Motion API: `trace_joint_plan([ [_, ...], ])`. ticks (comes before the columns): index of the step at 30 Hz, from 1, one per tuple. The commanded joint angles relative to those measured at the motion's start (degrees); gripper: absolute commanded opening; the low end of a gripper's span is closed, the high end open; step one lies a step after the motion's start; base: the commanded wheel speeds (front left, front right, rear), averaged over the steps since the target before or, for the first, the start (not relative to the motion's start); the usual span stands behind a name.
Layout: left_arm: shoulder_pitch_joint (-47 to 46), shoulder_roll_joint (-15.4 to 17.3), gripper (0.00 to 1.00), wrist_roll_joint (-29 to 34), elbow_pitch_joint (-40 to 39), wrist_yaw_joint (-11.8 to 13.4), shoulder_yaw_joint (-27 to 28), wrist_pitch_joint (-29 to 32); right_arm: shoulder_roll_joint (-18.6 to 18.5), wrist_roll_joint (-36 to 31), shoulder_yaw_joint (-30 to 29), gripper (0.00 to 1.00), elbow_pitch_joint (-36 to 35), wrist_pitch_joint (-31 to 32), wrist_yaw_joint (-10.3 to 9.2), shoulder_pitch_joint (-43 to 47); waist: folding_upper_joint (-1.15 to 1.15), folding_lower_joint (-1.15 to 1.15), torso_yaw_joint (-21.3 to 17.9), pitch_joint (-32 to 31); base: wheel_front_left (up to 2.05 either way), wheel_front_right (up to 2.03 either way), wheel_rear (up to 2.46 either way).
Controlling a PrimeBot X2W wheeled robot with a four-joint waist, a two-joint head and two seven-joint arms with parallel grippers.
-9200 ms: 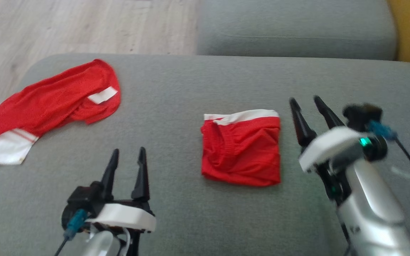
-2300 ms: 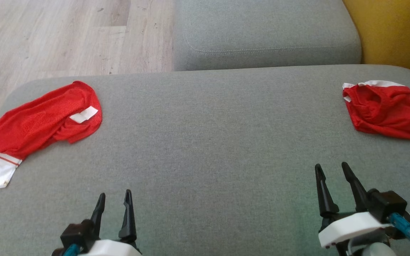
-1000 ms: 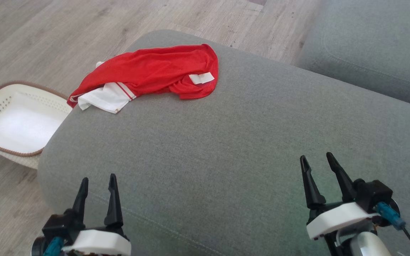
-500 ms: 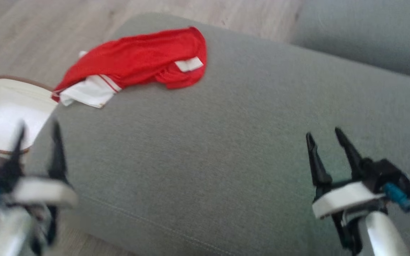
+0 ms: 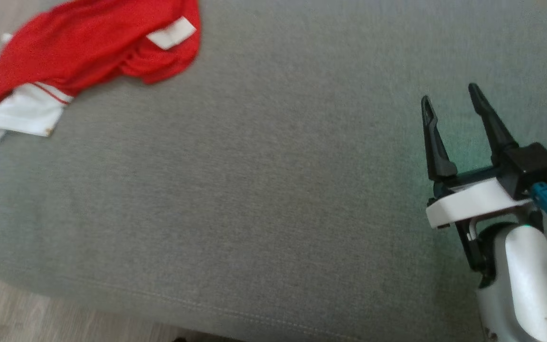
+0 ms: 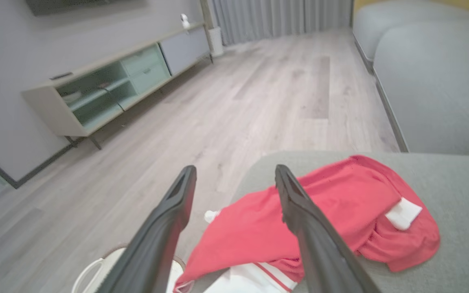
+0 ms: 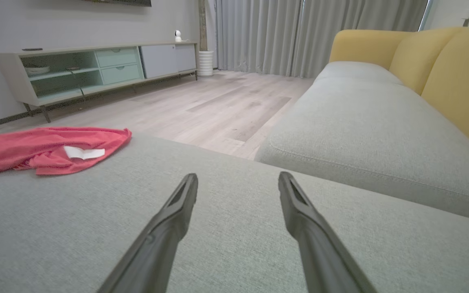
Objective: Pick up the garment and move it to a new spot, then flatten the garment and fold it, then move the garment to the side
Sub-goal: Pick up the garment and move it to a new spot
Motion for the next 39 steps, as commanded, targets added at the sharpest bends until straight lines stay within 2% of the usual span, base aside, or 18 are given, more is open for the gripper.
trace_joint_plan([
  [1,-3.88,2.94,1.00,-0.19,0.07,-0.59,1.46,0.76,-0.15,-0.71,1.65,1.00,-2.73,0.51,0.37,-1.81,0.00,-0.02,-2.98,4.99,0.00,0.00,0.00],
  [7,-9.98,-0.47,1.00,0.50,7.96,-4.36,-3.13,3.55,-0.15,-3.21,1.74,1.00,-5.93,2.64,0.37,-2.48,0.00,-0.02,-4.26,10.60,0.00,0.00,0.00],
  [13,-13.75,-3.44,1.00,0.62,16.34,-5.47,-4.93,3.70,-0.15,-4.80,1.03,1.00,-8.58,3.80,0.37,-2.35,0.00,-0.02,-5.16,14.44,0.00,0.00,0.00],
  [19,-16.40,-4.27,1.00,-0.16,24.39,-7.29,-5.83,5.42,-0.15,-5.08,0.71,1.00,-9.93,3.85,0.37,-2.54,0.00,-0.02,-6.36,16.55,0.00,0.00,0.00],
  [20,-16.69,-4.21,0.86,-0.26,25.19,-7.63,-6.00,5.80,-0.15,-4.99,0.64,1.00,-9.97,3.76,0.37,-2.60,0.00,-0.02,-6.50,16.64,0.00,0.00,0.00],
  [21,-17.00,-4.12,0.47,-0.31,25.85,-7.89,-6.12,5.92,-0.15,-4.88,0.54,1.00,-9.98,3.67,0.37,-2.67,0.00,-0.02,-6.65,16.71,0.00,0.00,0.00],
  [22,-17.27,-4.04,0.29,-0.34,26.42,-8.10,-6.21,5.84,-0.15,-4.77,0.45,1.00,-9.94,3.55,0.37,-2.74,0.00,-0.02,-6.78,16.73,0.00,0.00,0.00],
  [23,-17.55,-3.98,0.00,-0.36,26.95,-8.28,-6.30,5.72,-0.15,-4.67,0.38,1.00,-9.85,3.43,0.37,-2.81,0.00,-0.02,-6.90,16.70,0.00,0.00,0.00],
  [31,-20.13,-2.45,0.00,1.52,28.66,-8.50,-7.40,2.53,-0.15,-3.00,-0.45,1.00,-7.88,1.60,0.37,-3.04,0.00,-0.02,-7.70,13.78,0.00,0.00,0.00],
  [39,-23.74,1.10,0.00,6.27,26.56,-8.61,-10.36,-1.47,-0.15,1.04,-1.36,1.00,-2.46,-2.20,0.37,-2.37,0.00,-0.02,-9.87,4.38,0.00,0.00,0.00],
])
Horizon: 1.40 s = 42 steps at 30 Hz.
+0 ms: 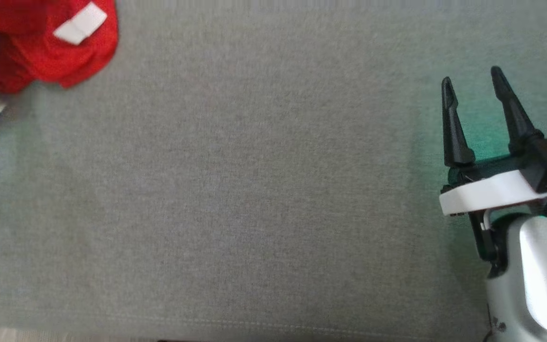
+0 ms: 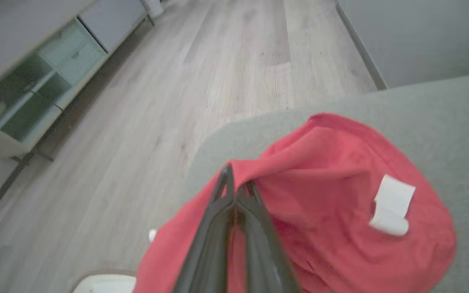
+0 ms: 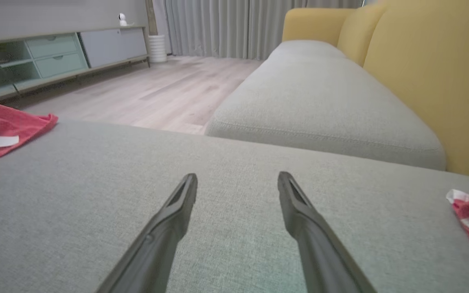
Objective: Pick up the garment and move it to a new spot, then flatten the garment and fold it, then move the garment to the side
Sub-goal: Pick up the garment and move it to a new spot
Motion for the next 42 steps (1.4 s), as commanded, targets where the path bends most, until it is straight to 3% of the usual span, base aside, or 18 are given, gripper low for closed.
trace_joint_plan([
  [1,-2.71,4.29,0.00,0.72,-2.04,-0.26,1.09,-0.47,-0.06,0.72,0.84,1.00,-1.16,-0.92,0.37,0.07,0.00,0.00,-1.60,-4.85,0.00,0.00,0.00],
  [12,-5.50,4.73,0.00,2.31,-12.85,-2.50,-6.19,3.45,-0.06,5.40,-2.64,1.00,5.61,-5.15,0.37,5.16,0.00,0.00,-8.17,-20.56,0.00,0.00,0.00],
  [21,-4.90,1.79,0.00,-1.63,-25.77,-2.71,-13.48,6.41,-0.06,7.17,-3.71,1.00,6.65,-6.04,0.37,8.74,0.00,0.00,-14.78,-23.67,0.00,0.00,0.00],
  [28,-0.41,-5.83,0.00,-4.66,-30.59,-2.59,-18.23,4.77,-0.06,8.60,-1.84,1.00,6.73,-6.71,0.37,8.65,0.00,0.00,-18.15,-20.04,0.00,0.00,0.00],
  [35,8.13,-17.86,0.00,-7.34,-23.58,-0.31,-21.21,-2.83,-0.06,10.35,1.05,1.00,8.69,-8.26,0.37,6.35,0.00,0.00,-19.71,-16.21,0.00,0.00,0.00],
  [37,9.24,-19.35,0.00,-7.45,-22.12,-0.04,-21.63,-4.11,-0.06,10.48,1.25,1.00,8.98,-8.47,0.37,6.06,0.00,0.00,-19.76,-15.78,0.00,0.00,0.00],
  [39,11.31,-22.08,0.83,-7.70,-19.27,0.09,-22.58,-6.34,-0.06,10.72,1.48,1.00,9.60,-8.87,0.37,5.60,0.00,0.00,-19.76,-15.11,0.00,0.00,0.00],
  [40,12.17,-23.24,1.00,-7.78,-17.98,0.10,-22.98,-7.42,-0.06,10.75,1.51,1.00,9.95,-9.03,0.37,5.43,0.00,0.00,-19.67,-14.88,0.00,0.00,0.00],
  [42,13.59,-25.20,1.00,-8.13,-15.71,0.18,-23.37,-9.42,-0.06,10.72,1.43,1.00,10.61,-9.33,0.37,5.22,0.00,0.00,-19.35,-14.56,0.00,0.00,0.00],
])
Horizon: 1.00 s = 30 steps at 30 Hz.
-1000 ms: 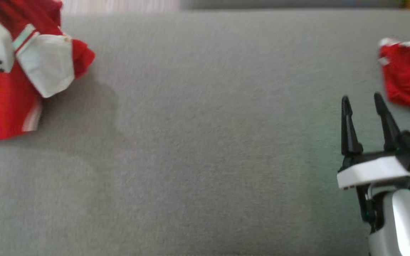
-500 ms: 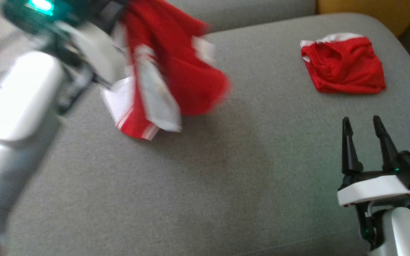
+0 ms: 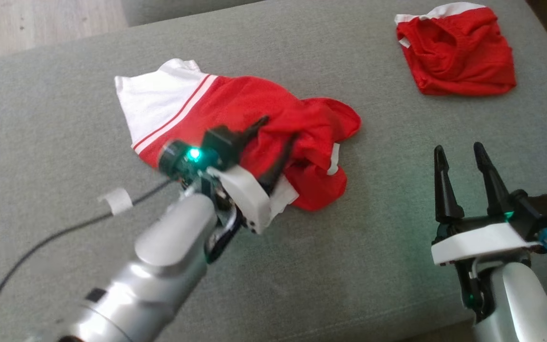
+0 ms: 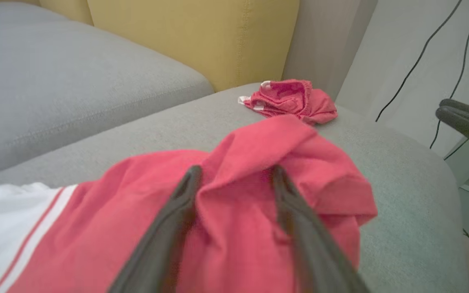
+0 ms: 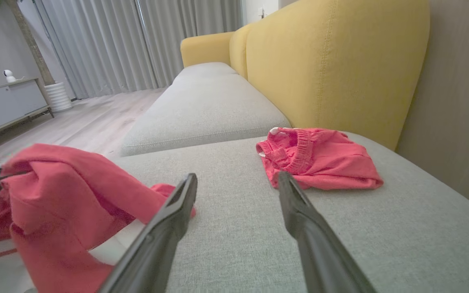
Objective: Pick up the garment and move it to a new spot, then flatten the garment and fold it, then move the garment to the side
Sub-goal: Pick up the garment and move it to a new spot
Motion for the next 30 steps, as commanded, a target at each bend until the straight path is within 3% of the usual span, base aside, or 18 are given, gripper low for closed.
trace_joint_plan([
  [1,-1.56,0.03,1.00,-0.70,-0.44,0.25,1.41,-1.34,-0.26,0.16,1.18,1.00,-1.33,-0.96,0.37,-1.84,0.00,-0.02,0.45,0.17,0.00,0.00,0.00],
  [8,-0.90,-1.85,1.00,-1.04,3.07,0.44,1.29,-6.43,-0.26,-0.25,0.07,1.00,0.23,-1.58,0.37,-2.08,0.00,-0.02,3.24,-0.93,0.00,0.00,0.00],
  [15,0.65,-0.26,1.00,-1.23,1.25,2.28,2.82,-9.77,-0.26,-1.98,-1.59,1.00,0.20,-1.04,0.37,-0.98,0.00,-0.02,7.07,-4.99,0.00,0.00,0.00],
  [30,22.01,9.76,1.00,-5.12,-11.95,13.64,14.62,-12.65,-0.26,-3.31,-2.38,1.00,-2.01,1.72,0.37,6.75,0.00,-0.02,12.93,-12.81,0.00,0.00,0.00],
])
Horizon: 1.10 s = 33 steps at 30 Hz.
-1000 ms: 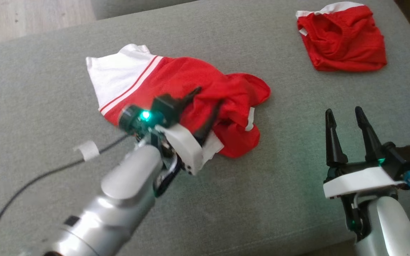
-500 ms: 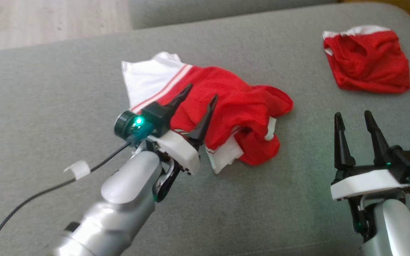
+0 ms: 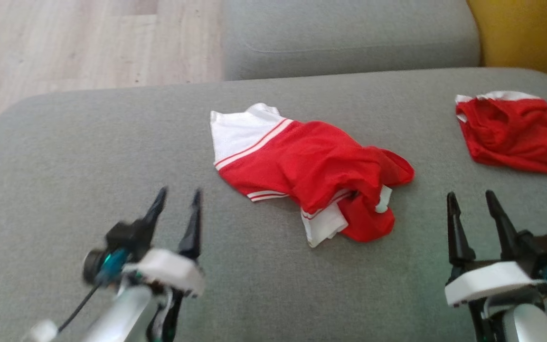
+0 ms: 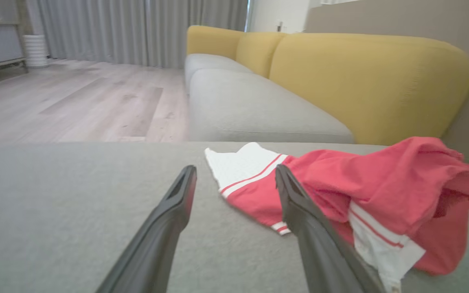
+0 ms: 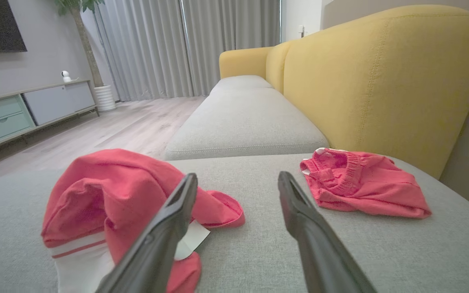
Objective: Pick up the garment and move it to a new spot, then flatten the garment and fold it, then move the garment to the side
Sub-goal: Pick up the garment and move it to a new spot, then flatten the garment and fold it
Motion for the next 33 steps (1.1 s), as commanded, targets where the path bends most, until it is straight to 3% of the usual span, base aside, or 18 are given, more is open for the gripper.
trace_joint_plan([
  [1,-0.62,1.89,1.00,0.08,-3.38,1.06,3.77,-0.68,-0.28,-0.34,1.37,1.00,-2.25,0.17,0.37,-0.76,0.00,0.01,0.66,-0.48,0.00,0.00,0.00],
  [6,8.16,2.59,1.00,2.00,-11.63,3.49,9.61,-0.70,-0.28,0.55,2.58,1.00,-2.59,0.12,0.37,1.27,0.00,0.01,0.62,-1.02,0.00,0.00,0.00],
  [13,16.38,1.68,1.00,3.64,-17.32,4.46,13.11,-0.71,-0.28,1.72,3.22,1.00,-2.63,-0.43,0.37,3.03,0.00,0.01,0.83,-1.61,0.00,0.00,0.00],
  [33,18.53,1.16,1.00,5.96,-17.49,3.97,14.20,-0.72,-0.28,2.90,4.77,1.00,-0.32,-1.88,0.37,3.04,0.00,0.01,0.50,-1.57,0.00,0.00,0.00],
])
